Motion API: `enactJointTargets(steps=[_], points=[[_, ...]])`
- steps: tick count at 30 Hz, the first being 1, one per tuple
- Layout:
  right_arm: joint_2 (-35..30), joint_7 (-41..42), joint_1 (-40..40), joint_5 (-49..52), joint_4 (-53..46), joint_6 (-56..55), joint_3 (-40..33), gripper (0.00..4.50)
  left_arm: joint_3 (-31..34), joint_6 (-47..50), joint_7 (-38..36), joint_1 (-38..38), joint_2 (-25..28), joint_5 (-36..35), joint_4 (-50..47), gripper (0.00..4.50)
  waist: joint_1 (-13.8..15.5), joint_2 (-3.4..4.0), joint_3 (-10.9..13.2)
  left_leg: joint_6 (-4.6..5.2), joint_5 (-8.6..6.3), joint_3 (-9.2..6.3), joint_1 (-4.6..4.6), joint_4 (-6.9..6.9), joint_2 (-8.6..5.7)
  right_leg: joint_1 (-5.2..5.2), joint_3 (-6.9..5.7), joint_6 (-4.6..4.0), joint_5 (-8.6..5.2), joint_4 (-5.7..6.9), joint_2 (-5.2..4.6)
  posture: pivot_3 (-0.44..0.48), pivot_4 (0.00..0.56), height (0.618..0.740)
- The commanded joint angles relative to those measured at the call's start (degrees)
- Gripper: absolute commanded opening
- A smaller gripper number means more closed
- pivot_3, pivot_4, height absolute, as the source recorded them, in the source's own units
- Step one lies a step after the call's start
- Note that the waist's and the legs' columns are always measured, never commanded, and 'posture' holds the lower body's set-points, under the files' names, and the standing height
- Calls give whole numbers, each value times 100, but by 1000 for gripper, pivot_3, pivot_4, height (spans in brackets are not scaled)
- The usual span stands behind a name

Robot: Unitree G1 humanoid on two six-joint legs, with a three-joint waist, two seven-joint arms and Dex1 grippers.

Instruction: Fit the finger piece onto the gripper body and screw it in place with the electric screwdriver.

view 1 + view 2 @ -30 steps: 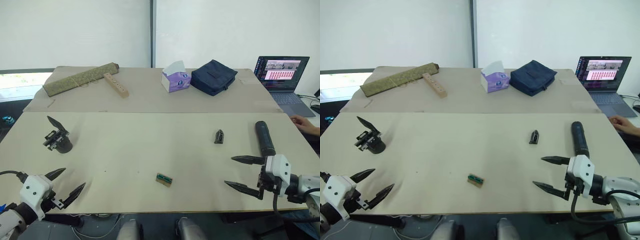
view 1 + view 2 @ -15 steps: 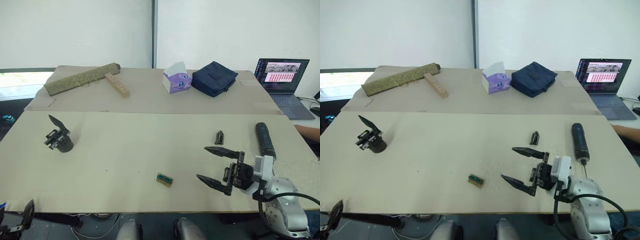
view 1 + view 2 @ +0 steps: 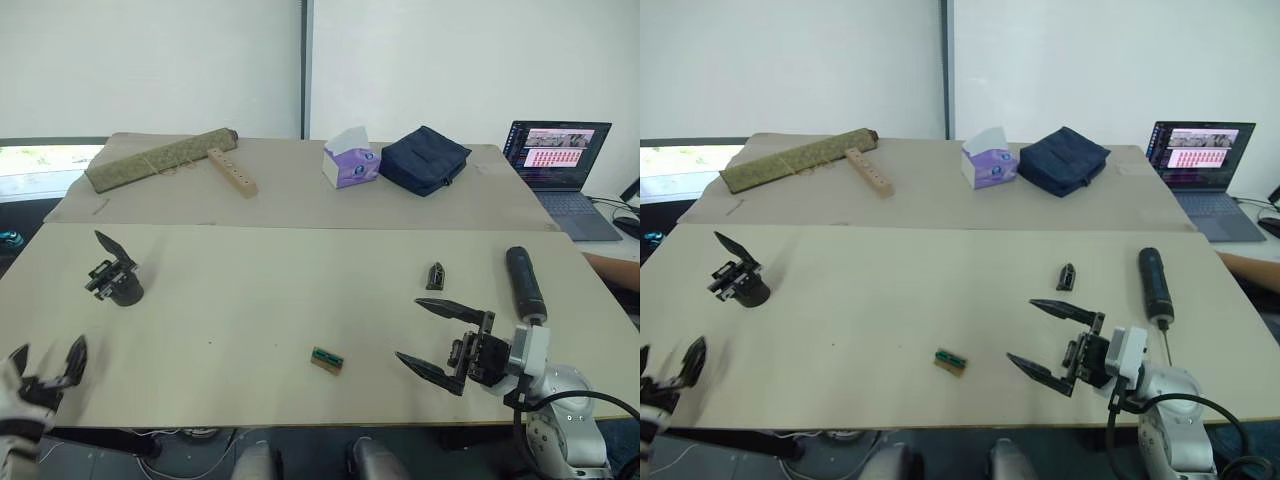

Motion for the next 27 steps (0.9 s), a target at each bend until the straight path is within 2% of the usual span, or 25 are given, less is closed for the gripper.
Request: enactJointTargets(steps=[1, 8, 12, 24, 27], points=[[-29, 68, 33, 56, 16, -277, -78, 4456, -491, 66, 31, -499, 302, 485, 441, 4500, 7, 2, 0, 0, 0, 2, 5, 0, -2, 1, 1, 1, -3, 10, -1, 0, 150, 740], [-73, 139, 101, 84, 173, -452, -123, 4456, -1071, 215, 244, -1374, 365, 868, 821, 4500, -33, 2, 1, -3, -2, 1, 12, 0, 2, -2, 2, -2, -7, 27, 3, 0, 150, 740], [-79, 134, 147, 72, 184, -503, -120, 4456, -1222, 299, 275, -1676, 380, 918, 936, 4500, -15, 3, 2, -4, -2, 0, 14, -1, 2, 0, 2, -2, -8, 30, 2, 0, 150, 740], [-157, -311, 92, -113, -140, -337, -24, 4456, -1635, 394, 441, -2682, 443, 1256, 2116, 4500, 21, 3, 2, -4, -2, -1, 14, -1, -2, 3, 2, -2, -7, 30, 1, 0, 150, 740], [-203, -414, 61, -132, -179, -324, -35, 4500, -1608, 442, 435, -2728, 367, 1187, 2238, 3688, 45, 12, -1, -4, -2, -1, 14, -1, -4, 4, 2, -1, -7, 30, 0, 0, 150, 740]])
